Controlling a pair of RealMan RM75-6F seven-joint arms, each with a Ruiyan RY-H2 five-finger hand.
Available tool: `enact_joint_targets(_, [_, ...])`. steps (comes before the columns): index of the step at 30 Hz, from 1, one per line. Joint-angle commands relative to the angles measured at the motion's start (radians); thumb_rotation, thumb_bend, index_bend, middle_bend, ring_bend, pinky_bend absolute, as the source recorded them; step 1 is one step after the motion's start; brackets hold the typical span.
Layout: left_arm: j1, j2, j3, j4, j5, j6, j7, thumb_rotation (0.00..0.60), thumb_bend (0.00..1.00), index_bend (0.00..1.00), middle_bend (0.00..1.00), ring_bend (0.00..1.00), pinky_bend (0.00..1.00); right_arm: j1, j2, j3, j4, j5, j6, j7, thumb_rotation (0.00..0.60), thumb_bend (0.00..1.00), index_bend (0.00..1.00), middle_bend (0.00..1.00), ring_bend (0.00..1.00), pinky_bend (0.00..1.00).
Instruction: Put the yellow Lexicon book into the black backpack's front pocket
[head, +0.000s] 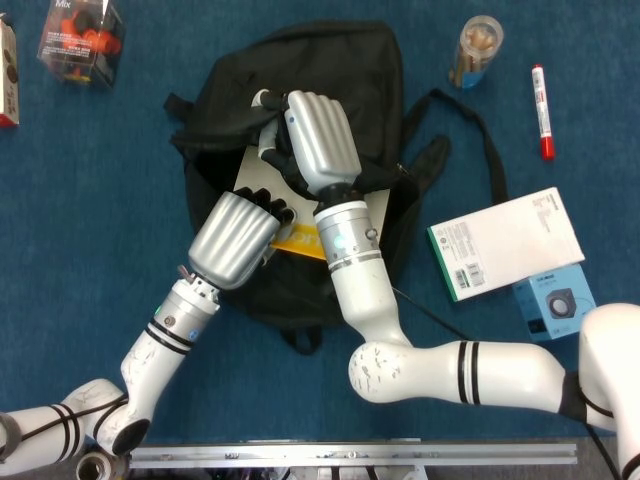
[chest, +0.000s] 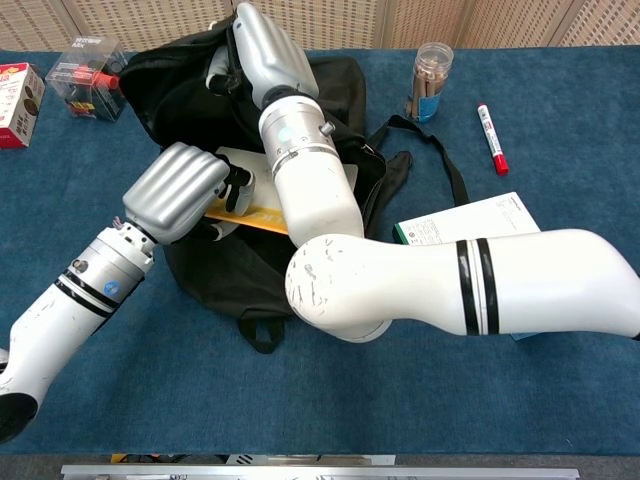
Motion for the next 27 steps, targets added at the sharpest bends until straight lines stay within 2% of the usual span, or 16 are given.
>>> enact_joint_targets(1, [-0.002, -0.010, -0.004, 0.006, -0.009, -0.004, 0.013, 0.600, 0.28, 0.64, 0.64, 0.55, 0.69, -0.002, 0.001, -0.001, -0.004, -0.001, 0.002, 0.000, 0.600, 0.92, 0.73, 0.55, 0.52, 0.66])
enact_joint_targets(5, [-0.002, -0.019, -0.012, 0.014, -0.025, -0.010, 0.028, 0.600, 0.28, 0.64, 0.64, 0.55, 0.69, -0.003, 0.003, -0.001, -0.007, 0.001, 0.002, -0.003, 0.600, 0.92, 0.73, 0.55, 0.52, 0.66])
enact_joint_targets(7, [-0.001, -0.017, -0.016, 0.010, -0.033, -0.011, 0.041, 0.600, 0.27, 0.60, 0.62, 0.54, 0.67, -0.003, 0.003, -0.002, -0.006, 0.002, 0.001, -0.004, 0.600, 0.92, 0.73, 0.55, 0.52, 0.65])
enact_joint_targets(11, [0.012, 0.004, -0.011, -0.012, -0.046, -0.009, 0.056, 0.600, 0.23, 0.48, 0.52, 0.48, 0.62, -0.005, 0.007, -0.005, -0.007, 0.002, 0.000, -0.007, 0.600, 0.92, 0.73, 0.55, 0.52, 0.66])
enact_joint_targets(16, [0.027, 0.021, -0.016, -0.049, -0.069, -0.001, 0.079, 0.600, 0.16, 0.39, 0.43, 0.42, 0.58, -0.005, 0.006, -0.007, -0.006, 0.003, -0.003, -0.006, 0.600, 0.92, 0.73, 0.55, 0.52, 0.66])
enact_joint_targets(27, [0.053, 0.024, -0.030, -0.043, -0.117, 0.012, 0.163, 0.600, 0.14, 0.28, 0.38, 0.38, 0.57, -0.018, 0.019, -0.018, -0.020, -0.001, -0.005, -0.003, 0.600, 0.92, 0.73, 0.55, 0.52, 0.66])
